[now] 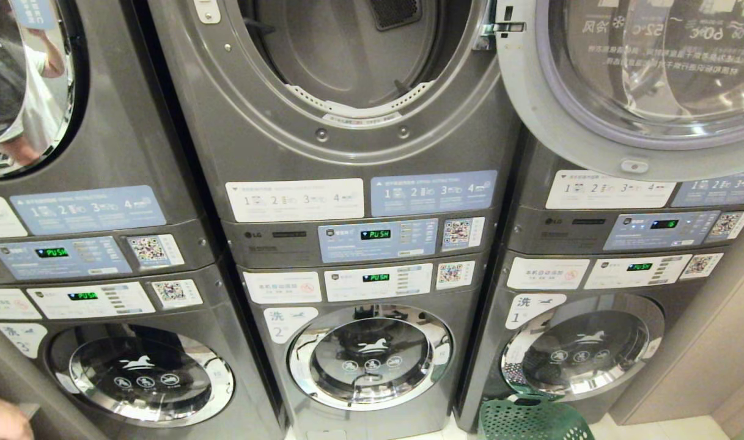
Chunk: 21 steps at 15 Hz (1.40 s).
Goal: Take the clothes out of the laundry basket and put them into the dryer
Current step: Close the dryer
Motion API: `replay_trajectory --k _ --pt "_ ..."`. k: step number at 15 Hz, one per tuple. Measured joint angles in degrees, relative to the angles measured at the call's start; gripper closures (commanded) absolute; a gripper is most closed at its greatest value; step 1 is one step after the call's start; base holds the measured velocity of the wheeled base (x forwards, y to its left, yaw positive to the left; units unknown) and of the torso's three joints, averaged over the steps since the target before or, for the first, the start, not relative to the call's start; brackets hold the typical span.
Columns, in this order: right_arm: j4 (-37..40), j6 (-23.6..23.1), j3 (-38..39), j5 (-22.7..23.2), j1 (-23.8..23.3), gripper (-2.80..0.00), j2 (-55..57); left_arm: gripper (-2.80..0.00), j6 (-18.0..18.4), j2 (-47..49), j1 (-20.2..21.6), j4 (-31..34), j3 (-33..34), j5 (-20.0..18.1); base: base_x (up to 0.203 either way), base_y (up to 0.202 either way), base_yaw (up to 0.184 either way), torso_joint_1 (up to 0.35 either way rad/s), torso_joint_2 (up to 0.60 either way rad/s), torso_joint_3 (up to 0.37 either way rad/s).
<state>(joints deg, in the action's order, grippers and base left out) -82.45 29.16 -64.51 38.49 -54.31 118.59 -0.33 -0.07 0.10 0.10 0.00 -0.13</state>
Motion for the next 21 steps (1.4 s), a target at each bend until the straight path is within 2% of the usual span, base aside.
replay_trajectory --k 3,6,10,14,19,21 --pt "-3.28 0.02 -7.00 4.40 1.38 0.00 4.95 0.00 0.00 0.00 -0.05 0.00 0.00 0.00 0.000 0.000 0.000 0.000 0.00 0.000" --pt "-3.44 -0.39 -15.78 4.67 3.93 0.00 10.11 0.00 0.00 0.00 -0.05 0.00 0.00 -0.03 0.000 0.000 0.000 0.000 0.00 0.000" --pt "-3.39 -0.66 -23.03 4.79 6.05 0.00 15.07 0.00 0.02 0.00 0.00 0.00 0.00 0.00 0.000 0.000 0.000 0.000 0.00 0.000" --pt "-3.44 0.34 -25.75 5.07 8.38 0.00 16.64 0.00 0.00 0.00 -0.05 0.00 0.00 0.02 0.000 0.000 0.000 0.000 0.00 0.000" --pt "-3.62 6.19 -27.99 4.70 11.32 0.00 16.54 0.00 0.01 0.00 0.00 0.00 0.00 0.01 0.000 0.000 0.000 0.000 0.00 0.000" --pt "-3.57 6.53 -28.32 4.99 11.68 0.00 16.43 0.00 0.00 0.00 0.00 0.00 0.00 0.00 0.000 0.000 0.000 0.000 0.00 0.000"
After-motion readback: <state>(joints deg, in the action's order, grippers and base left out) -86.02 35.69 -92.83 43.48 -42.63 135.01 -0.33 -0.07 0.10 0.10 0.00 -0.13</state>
